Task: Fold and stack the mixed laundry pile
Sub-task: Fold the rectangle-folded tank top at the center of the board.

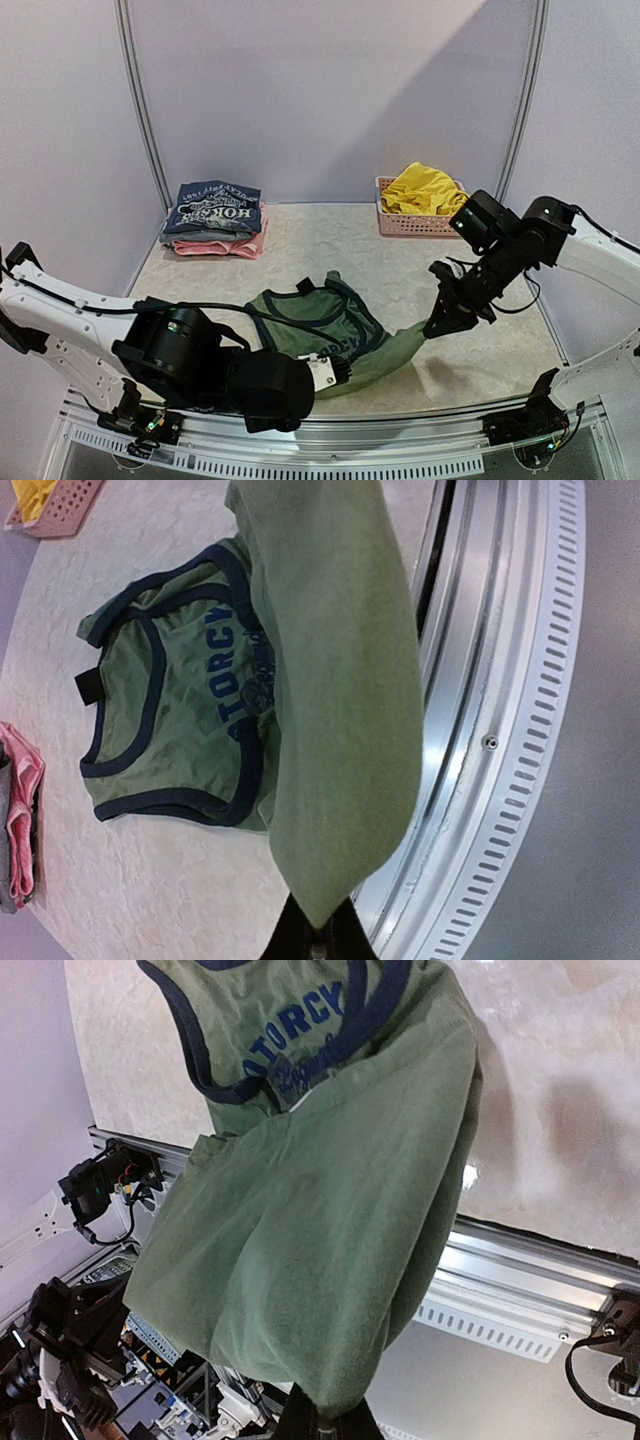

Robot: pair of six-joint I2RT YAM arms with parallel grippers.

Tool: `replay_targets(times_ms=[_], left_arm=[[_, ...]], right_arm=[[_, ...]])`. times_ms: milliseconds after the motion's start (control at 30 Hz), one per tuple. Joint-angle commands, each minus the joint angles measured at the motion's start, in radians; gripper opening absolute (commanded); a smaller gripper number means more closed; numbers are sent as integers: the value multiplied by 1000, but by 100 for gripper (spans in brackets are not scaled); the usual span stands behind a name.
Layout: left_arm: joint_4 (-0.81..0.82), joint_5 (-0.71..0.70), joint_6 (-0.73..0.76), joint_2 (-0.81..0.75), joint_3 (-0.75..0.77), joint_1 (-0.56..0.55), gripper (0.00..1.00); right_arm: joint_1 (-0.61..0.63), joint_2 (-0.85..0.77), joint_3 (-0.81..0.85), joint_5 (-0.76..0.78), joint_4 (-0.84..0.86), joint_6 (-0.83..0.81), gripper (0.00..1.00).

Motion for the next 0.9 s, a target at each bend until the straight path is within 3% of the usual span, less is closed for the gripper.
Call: replay_targets(times_ms=[0, 267, 567, 867], left_arm=[[-19, -1, -26, -119, -43, 60, 0], [26, 120, 88, -233, -120, 299, 0], [72, 288, 222, -244, -163, 582, 0], [133, 428, 291, -136, -157, 770, 0]], right_arm=[[-6, 134, 173, 75, -98, -80, 0], [-77, 441, 515, 124, -188, -194, 0], [-130, 745, 874, 104, -258, -271, 0], [-182, 932, 1001, 28, -256, -307, 0]])
